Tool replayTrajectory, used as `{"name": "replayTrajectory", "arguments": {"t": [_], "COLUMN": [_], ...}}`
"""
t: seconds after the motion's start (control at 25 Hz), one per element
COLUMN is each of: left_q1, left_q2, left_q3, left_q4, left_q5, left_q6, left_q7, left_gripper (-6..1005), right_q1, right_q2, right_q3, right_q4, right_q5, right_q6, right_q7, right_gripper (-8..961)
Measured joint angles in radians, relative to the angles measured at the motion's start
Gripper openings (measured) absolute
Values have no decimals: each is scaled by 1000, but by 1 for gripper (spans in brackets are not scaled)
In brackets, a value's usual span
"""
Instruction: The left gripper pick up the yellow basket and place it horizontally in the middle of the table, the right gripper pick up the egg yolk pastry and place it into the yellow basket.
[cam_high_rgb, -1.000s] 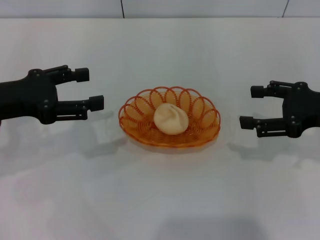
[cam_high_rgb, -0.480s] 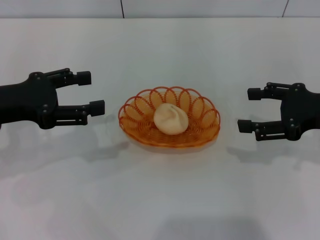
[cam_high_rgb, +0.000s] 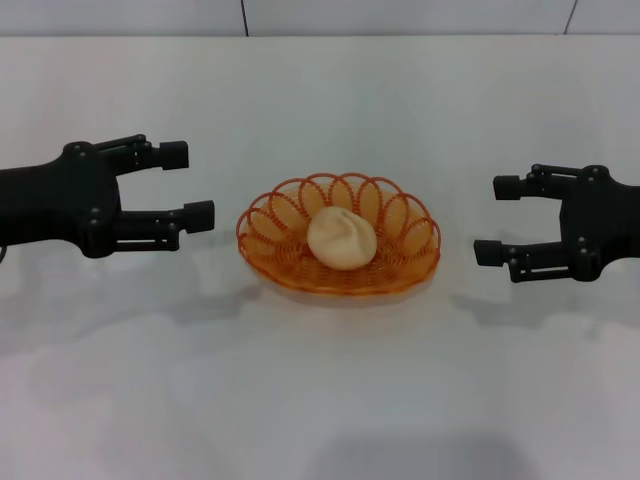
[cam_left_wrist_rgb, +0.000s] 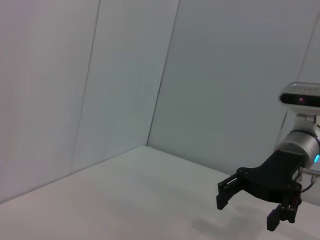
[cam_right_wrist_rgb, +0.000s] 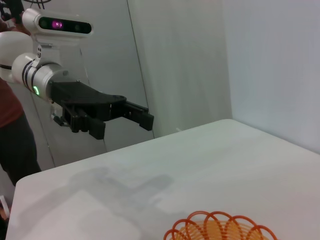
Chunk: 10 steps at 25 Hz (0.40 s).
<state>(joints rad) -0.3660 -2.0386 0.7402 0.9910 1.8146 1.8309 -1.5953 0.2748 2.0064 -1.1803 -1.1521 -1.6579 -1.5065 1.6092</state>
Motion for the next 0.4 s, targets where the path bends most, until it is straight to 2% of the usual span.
{"name": "replayTrajectory", "arguments": {"t": [0.4], "left_q1": [-1], "left_q2": [-3], "left_q3": [-2], "left_q4": [5], "left_q5": [-1], "left_q6": [3], "left_q7": [4], "left_gripper": [889], "right_q1": [7], "right_q2": [1], "right_q3": [-2], "right_q4": [0], "right_q5": [0], "right_q6": [0], "right_q7": [0], "right_gripper": [860]}}
